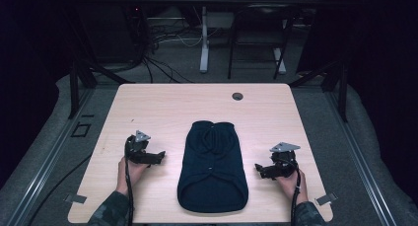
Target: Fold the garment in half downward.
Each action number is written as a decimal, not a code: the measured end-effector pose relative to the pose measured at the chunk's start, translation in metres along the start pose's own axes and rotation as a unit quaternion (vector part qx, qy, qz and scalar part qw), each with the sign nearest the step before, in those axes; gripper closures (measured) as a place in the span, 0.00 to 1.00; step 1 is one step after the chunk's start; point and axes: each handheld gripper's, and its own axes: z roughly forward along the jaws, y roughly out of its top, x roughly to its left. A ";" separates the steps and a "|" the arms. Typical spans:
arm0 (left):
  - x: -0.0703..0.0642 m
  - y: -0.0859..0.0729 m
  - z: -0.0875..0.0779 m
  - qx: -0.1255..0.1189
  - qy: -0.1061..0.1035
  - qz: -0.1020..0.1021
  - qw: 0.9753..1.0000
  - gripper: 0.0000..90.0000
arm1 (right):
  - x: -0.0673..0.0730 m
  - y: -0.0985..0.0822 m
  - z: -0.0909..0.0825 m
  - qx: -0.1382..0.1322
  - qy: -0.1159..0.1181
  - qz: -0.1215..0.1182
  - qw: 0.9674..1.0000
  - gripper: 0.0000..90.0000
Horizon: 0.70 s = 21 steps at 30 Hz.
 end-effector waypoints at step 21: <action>-0.007 0.008 0.000 -0.009 -0.028 0.010 1.000 0.03 | 0.001 0.005 0.001 0.007 -0.005 -0.025 1.000 0.00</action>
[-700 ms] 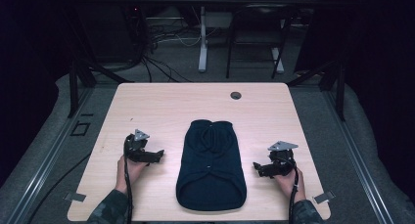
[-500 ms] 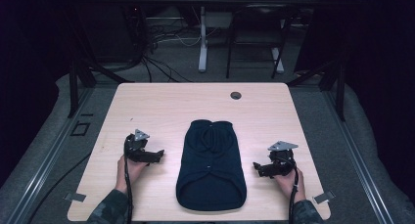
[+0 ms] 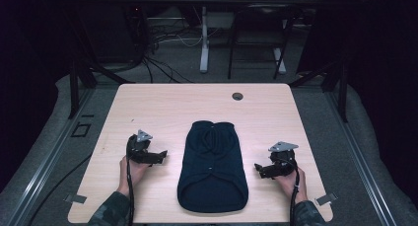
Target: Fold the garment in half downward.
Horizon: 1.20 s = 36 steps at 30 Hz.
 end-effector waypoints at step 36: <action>-0.021 0.092 0.046 0.006 -0.078 0.015 0.997 0.00 | 0.020 0.125 0.041 0.002 0.068 0.016 0.998 0.16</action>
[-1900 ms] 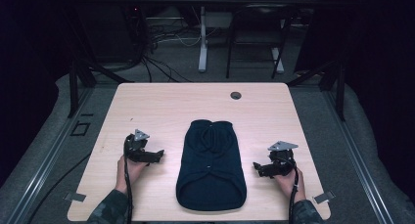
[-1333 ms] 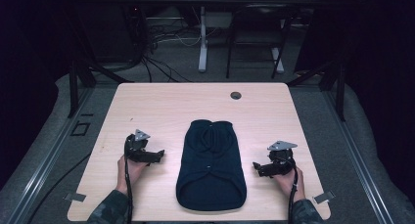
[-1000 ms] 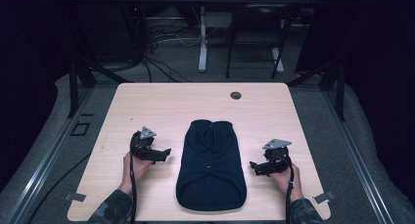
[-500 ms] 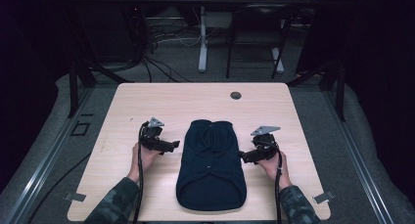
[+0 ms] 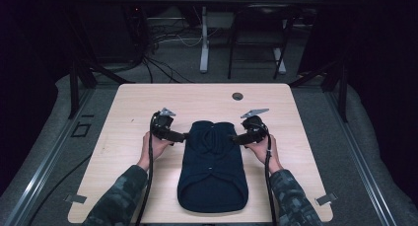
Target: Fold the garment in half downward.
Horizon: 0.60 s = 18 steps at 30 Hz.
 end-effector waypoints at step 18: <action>-0.010 0.033 0.039 0.055 0.013 -0.001 0.998 0.14 | -0.004 0.031 0.043 0.030 -0.068 0.019 0.997 0.33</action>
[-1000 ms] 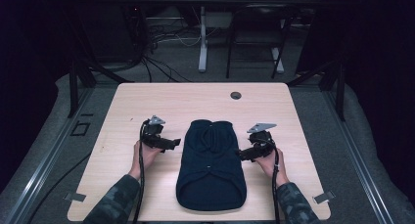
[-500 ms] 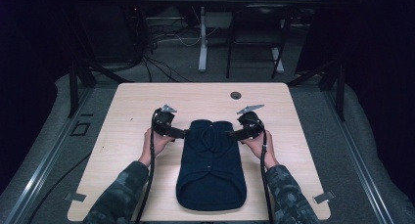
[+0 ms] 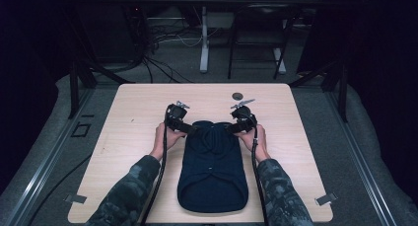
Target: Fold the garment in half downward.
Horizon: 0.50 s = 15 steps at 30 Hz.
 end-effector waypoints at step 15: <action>-0.005 -0.001 0.018 0.028 -0.008 0.002 1.000 0.41 | 0.007 -0.003 0.019 0.029 0.004 -0.026 0.999 0.56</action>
